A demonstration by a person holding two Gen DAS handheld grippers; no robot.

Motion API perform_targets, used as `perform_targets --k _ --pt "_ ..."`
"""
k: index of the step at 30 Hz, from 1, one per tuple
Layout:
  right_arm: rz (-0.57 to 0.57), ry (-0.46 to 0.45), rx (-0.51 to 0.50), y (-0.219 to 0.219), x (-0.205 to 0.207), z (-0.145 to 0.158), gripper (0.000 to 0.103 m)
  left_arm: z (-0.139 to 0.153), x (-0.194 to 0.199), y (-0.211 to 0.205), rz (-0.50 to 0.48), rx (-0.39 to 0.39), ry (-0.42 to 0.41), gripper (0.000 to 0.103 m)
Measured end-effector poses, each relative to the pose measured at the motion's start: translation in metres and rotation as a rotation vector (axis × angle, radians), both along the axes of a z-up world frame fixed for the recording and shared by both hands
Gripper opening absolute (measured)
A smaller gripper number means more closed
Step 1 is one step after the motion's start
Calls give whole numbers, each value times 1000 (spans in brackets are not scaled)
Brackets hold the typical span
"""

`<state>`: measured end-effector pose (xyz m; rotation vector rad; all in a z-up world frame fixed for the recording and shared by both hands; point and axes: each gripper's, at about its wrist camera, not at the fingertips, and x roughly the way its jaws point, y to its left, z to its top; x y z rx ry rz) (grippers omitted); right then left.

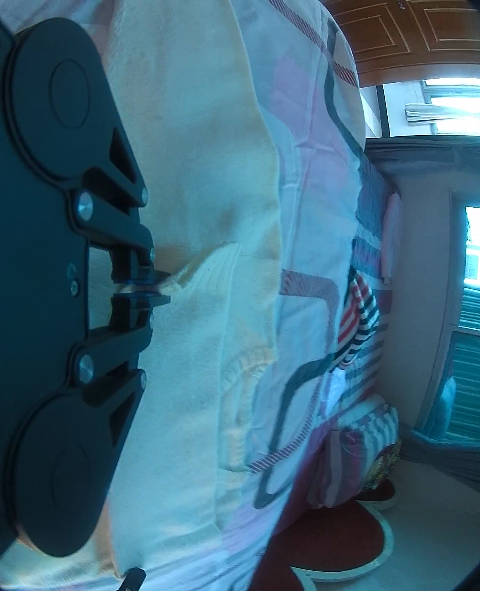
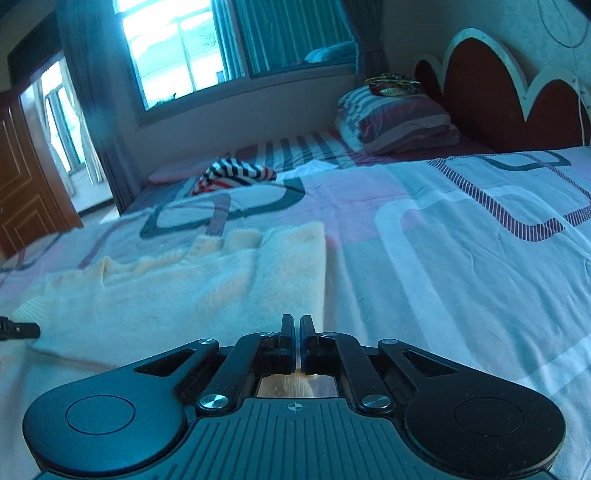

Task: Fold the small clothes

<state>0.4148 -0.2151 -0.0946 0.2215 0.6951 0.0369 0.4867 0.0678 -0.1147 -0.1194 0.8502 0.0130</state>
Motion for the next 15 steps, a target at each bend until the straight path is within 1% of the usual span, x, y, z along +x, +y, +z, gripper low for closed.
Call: perform_targets --k 1,3,4,5,6,8,11,13,15 --pt "-7 25 -19 1 2 -5 3 -2 0 1 4 14 4 16" --pt "-25 41 -34 -4 4 -8 3 0 -4 6 42 46 -11 41" --pt "-29 40 -23 -7 3 -5 3 3 -8 9 66 61 -28 43" --pt "-30 17 3 -12 2 -1 3 9 -12 11 81 85 -63 44" --pt "-26 -7 8 -14 2 3 3 14 -14 8 75 101 -92 47" --pt "-1 -37 -1 -10 11 11 3 20 -10 -9 13 121 -116 52" --pt "75 -40 12 13 38 12 3 20 1 -48 -102 130 -132 69" --pt "167 -23 4 40 55 6 3 13 9 -70 -147 140 -132 71" --pt "246 -17 -33 65 64 -1 3 6 16 -79 -157 136 -115 71"
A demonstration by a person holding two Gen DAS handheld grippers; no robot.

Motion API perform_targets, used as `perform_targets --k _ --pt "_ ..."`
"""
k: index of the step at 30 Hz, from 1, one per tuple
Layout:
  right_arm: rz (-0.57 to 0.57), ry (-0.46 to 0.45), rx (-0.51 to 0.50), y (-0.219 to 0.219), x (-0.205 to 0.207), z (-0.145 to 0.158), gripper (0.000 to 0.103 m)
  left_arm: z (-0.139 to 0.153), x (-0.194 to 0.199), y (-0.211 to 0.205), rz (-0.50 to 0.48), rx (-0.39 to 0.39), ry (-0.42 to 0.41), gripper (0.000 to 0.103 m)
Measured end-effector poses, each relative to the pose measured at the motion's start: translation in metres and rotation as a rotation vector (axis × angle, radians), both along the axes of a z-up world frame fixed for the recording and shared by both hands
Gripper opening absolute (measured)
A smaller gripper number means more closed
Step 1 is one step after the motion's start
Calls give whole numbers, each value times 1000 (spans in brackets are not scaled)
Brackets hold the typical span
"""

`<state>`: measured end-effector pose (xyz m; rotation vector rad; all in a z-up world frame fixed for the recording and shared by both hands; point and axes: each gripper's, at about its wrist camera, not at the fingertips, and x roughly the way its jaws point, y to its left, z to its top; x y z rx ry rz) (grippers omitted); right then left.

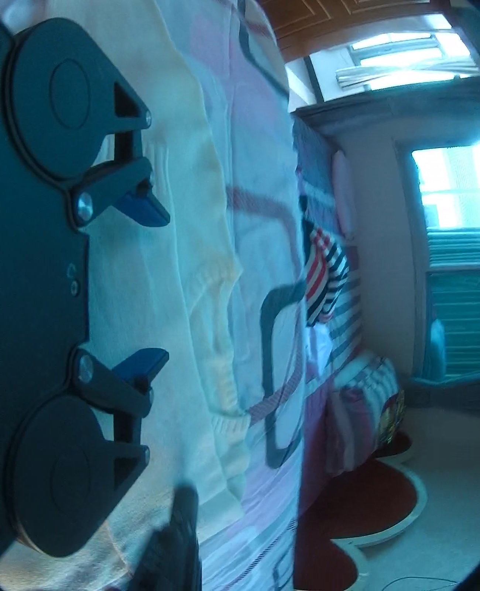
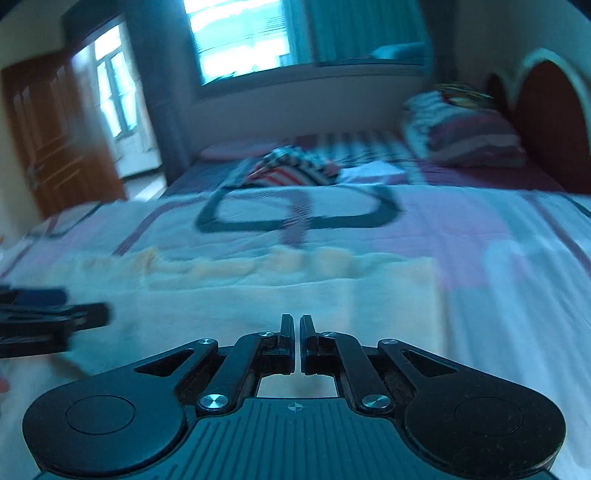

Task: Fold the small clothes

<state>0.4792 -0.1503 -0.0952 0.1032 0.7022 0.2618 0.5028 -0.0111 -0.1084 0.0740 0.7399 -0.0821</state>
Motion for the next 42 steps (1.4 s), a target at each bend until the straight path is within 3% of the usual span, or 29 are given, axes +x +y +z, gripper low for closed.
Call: perform_targets --k 4,9,11,15,18,20,23,38,42 --pt "45 -9 -43 9 13 -9 3 -12 11 14 45 16 32 70" --pt "-217 47 -83 -61 47 -17 3 -18 11 61 132 -6 37 76" --pt "-232 59 -46 -81 55 -18 3 -18 11 69 151 -13 43 80" --pt "-221 41 -53 -83 54 -12 3 -10 9 68 186 -29 25 72" --pt "-221 45 -33 -80 53 -9 3 -4 5 53 145 -22 -11 73" --pt "-224 68 -45 -77 52 -13 3 -9 9 41 119 7 16 73" --pt "-240 74 -37 -75 43 -10 3 -15 7 34 115 34 28 73" --pt "-231 82 -54 -68 -44 -3 3 -13 -26 42 128 28 40 76" --pt "-244 41 -28 -68 -56 12 3 -7 -29 43 142 12 28 76"
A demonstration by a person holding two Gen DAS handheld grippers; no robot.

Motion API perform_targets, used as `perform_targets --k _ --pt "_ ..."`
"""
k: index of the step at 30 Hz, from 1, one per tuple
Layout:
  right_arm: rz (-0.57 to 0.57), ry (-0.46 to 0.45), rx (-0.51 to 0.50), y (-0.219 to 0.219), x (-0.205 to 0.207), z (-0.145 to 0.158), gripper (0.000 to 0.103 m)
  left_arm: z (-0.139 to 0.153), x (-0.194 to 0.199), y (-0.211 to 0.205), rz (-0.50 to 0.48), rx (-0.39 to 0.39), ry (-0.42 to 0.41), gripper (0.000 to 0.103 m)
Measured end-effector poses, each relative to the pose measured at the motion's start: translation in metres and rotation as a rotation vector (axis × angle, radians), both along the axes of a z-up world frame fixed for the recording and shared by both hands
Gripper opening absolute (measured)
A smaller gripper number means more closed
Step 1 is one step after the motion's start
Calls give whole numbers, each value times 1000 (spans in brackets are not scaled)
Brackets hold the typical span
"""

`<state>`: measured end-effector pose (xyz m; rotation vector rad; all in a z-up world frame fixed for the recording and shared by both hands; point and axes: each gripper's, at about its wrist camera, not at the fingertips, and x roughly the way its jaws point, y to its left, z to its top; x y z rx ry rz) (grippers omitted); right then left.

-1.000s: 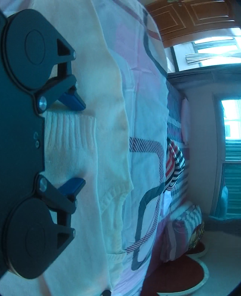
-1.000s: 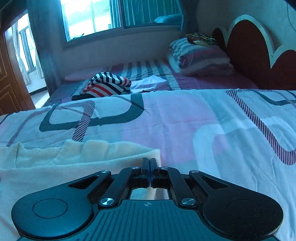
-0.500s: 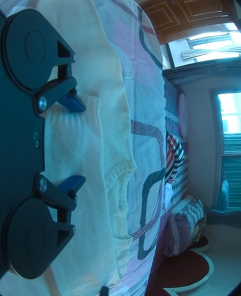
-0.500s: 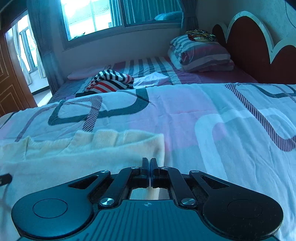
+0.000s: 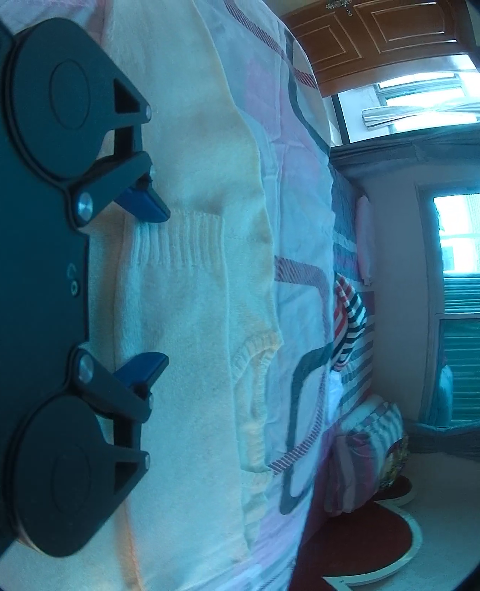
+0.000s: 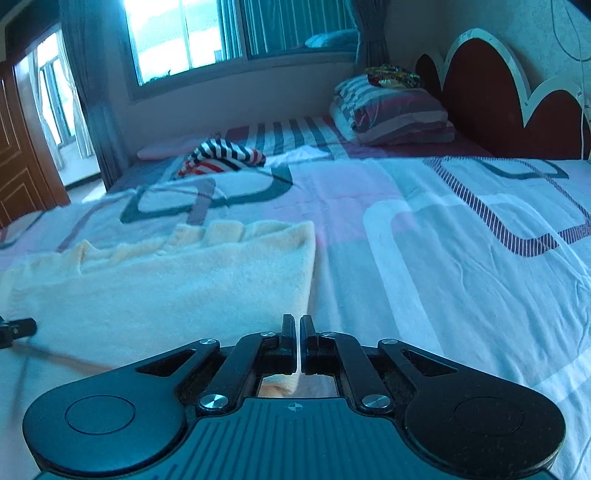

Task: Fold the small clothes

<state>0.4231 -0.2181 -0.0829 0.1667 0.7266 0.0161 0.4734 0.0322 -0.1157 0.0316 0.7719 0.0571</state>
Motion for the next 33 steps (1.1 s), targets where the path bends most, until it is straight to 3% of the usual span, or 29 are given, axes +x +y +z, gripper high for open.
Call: perform_targets --k 3,7,12,15,20,22,24,26,29,33 --pt "20 -26 16 4 -6 6 3 -7 2 -2 -11 22 26 77" --pt "33 65 -35 12 -1 -11 3 -2 1 2 0 14 23 77" --pt "28 -3 -16 14 -13 4 3 -10 -3 14 7 -4 33 83" --pt "39 72 -58 22 -6 -11 3 -8 -4 18 20 -21 37 83" --pt "37 -15 -60 26 -14 2 3 -11 -6 25 18 -27 33 86" --pt "56 92 -83 31 -3 -12 3 -9 -6 26 16 -33 40 86" --pt "50 68 -99 35 -4 -8 3 -5 -9 31 23 -47 37 82" --pt "43 23 -45 35 -8 0 3 -1 -18 44 46 -73 24 82" --pt "58 19 -49 45 -9 5 3 2 -36 77 110 -83 17 81" --pt "91 19 -33 64 -8 7 3 6 -68 143 261 -98 -2 81"
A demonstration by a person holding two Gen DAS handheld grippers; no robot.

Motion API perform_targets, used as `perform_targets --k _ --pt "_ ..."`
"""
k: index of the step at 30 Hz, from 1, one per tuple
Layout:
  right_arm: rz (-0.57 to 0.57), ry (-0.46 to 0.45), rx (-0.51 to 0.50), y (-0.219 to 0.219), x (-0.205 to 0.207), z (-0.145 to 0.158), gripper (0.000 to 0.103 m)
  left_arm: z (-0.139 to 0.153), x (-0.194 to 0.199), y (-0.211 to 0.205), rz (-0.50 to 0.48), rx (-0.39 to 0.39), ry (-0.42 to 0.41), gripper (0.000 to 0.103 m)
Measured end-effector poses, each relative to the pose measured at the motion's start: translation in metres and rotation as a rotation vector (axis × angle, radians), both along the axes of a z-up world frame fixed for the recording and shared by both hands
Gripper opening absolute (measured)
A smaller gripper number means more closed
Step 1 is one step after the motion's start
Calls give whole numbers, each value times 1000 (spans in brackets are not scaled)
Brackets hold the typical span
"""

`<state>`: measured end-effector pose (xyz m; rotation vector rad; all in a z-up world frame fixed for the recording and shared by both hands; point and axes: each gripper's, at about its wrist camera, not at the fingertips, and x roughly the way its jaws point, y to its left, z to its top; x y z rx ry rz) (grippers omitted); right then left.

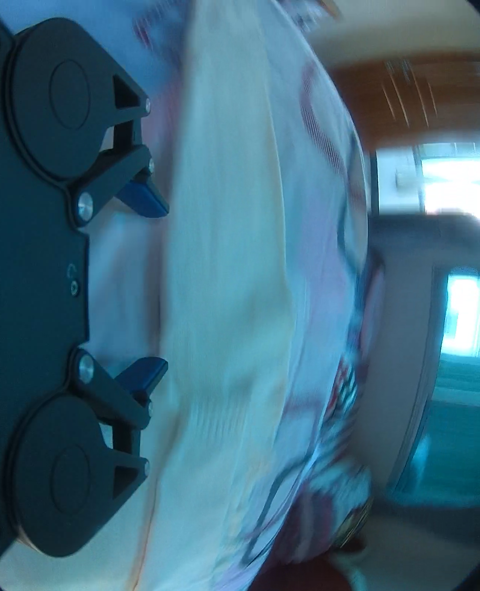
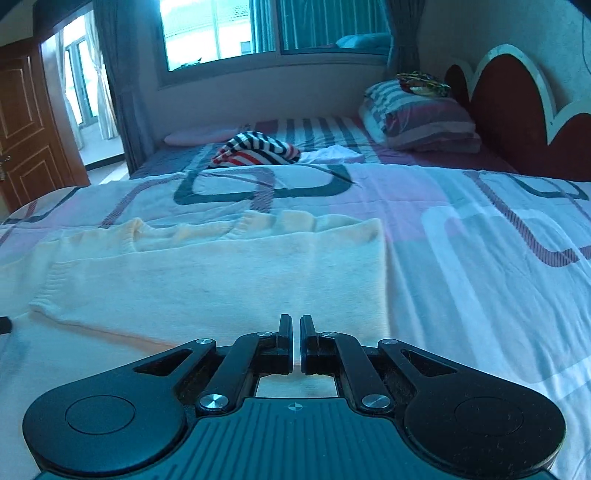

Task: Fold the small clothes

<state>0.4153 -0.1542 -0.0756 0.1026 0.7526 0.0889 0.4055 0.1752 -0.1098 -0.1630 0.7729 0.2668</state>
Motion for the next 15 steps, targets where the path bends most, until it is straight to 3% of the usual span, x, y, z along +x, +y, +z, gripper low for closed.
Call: perform_targets --k 4,6,8,15 --pt "34 -1 16 22 3 1 3 2 -29 81 206 -38 -11 81" --pt "41 3 19 35 6 1 3 5 -44 125 309 -113 -44 81" --pt "22 -5 13 44 7 2 3 7 -60 163 380 -231 -130 82" --pt "-11 -19 28 63 12 13 3 6 -68 226 497 -377 -224 77"
